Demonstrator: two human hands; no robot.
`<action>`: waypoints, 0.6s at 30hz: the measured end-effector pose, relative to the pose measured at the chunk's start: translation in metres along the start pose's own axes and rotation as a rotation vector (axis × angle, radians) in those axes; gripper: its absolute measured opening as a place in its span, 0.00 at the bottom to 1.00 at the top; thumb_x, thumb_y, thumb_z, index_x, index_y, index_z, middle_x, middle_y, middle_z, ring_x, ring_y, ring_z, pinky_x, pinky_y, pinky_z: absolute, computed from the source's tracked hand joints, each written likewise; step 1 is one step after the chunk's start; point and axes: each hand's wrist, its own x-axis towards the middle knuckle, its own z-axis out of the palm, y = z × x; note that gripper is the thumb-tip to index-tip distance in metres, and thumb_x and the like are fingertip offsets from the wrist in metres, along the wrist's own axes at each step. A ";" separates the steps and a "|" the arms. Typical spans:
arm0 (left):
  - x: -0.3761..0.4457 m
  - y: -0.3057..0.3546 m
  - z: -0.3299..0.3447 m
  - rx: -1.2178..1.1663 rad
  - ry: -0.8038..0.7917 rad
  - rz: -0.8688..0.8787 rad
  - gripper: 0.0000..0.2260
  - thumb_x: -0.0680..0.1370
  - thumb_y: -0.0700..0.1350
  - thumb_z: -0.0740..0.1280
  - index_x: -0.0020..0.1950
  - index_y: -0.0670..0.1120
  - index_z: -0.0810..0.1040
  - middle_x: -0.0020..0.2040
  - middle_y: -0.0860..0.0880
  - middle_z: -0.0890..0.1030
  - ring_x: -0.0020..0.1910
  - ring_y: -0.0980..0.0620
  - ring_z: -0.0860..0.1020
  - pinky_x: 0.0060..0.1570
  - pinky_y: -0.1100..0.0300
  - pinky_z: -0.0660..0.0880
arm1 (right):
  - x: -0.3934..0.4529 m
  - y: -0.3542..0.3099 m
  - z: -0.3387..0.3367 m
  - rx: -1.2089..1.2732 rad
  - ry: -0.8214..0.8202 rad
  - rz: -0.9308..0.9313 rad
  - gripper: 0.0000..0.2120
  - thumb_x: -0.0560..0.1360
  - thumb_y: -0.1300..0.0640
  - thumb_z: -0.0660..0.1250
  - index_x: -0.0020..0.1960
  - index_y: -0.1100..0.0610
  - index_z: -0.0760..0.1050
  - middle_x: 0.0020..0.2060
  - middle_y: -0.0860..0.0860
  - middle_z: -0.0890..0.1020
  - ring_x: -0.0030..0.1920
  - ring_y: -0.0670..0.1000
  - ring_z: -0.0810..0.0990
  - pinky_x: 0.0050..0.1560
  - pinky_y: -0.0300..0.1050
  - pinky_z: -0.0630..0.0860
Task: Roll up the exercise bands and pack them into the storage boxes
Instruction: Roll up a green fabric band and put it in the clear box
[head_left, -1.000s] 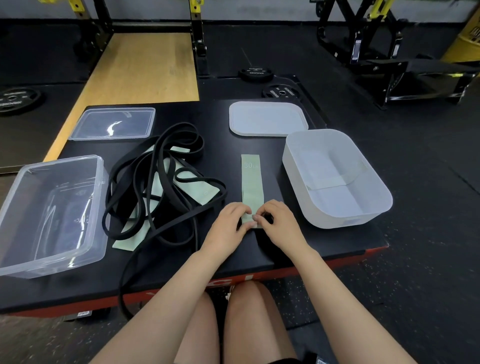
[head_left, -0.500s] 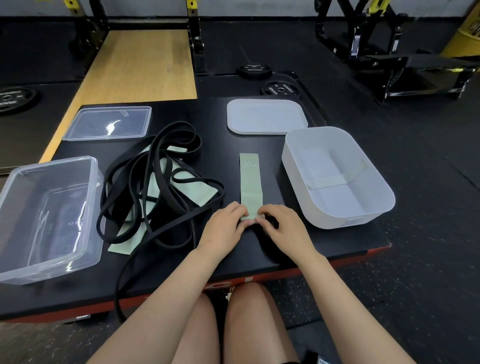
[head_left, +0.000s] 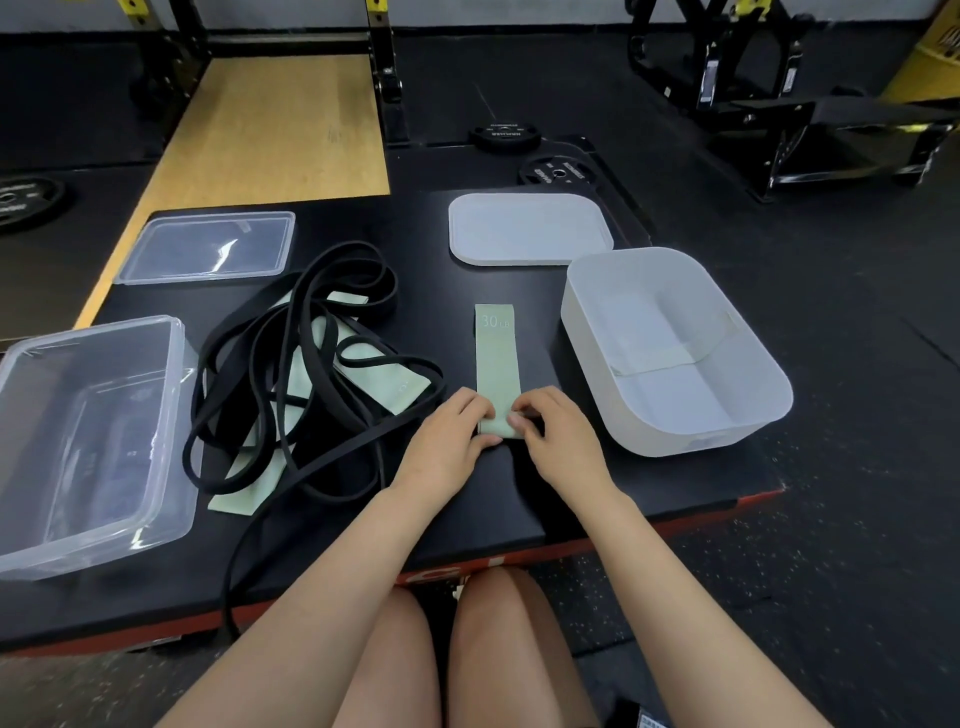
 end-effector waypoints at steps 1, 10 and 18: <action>0.000 0.000 0.000 -0.008 -0.001 -0.005 0.10 0.76 0.44 0.67 0.54 0.41 0.75 0.54 0.49 0.74 0.50 0.49 0.75 0.48 0.59 0.70 | -0.002 -0.001 0.000 0.006 0.009 -0.005 0.05 0.77 0.57 0.64 0.51 0.57 0.76 0.47 0.47 0.76 0.49 0.48 0.74 0.49 0.46 0.73; 0.003 0.006 -0.010 -0.046 -0.069 -0.068 0.08 0.77 0.43 0.66 0.52 0.40 0.76 0.52 0.47 0.75 0.50 0.48 0.74 0.49 0.61 0.67 | -0.013 0.001 -0.006 -0.012 -0.065 -0.078 0.09 0.75 0.61 0.67 0.56 0.57 0.76 0.50 0.46 0.76 0.53 0.48 0.73 0.52 0.42 0.71; -0.031 0.020 -0.010 0.026 -0.120 -0.128 0.10 0.78 0.48 0.63 0.56 0.44 0.76 0.54 0.48 0.74 0.52 0.48 0.74 0.51 0.58 0.67 | -0.038 0.000 -0.015 0.034 -0.156 -0.082 0.08 0.73 0.59 0.69 0.52 0.55 0.78 0.46 0.44 0.78 0.51 0.46 0.73 0.52 0.36 0.66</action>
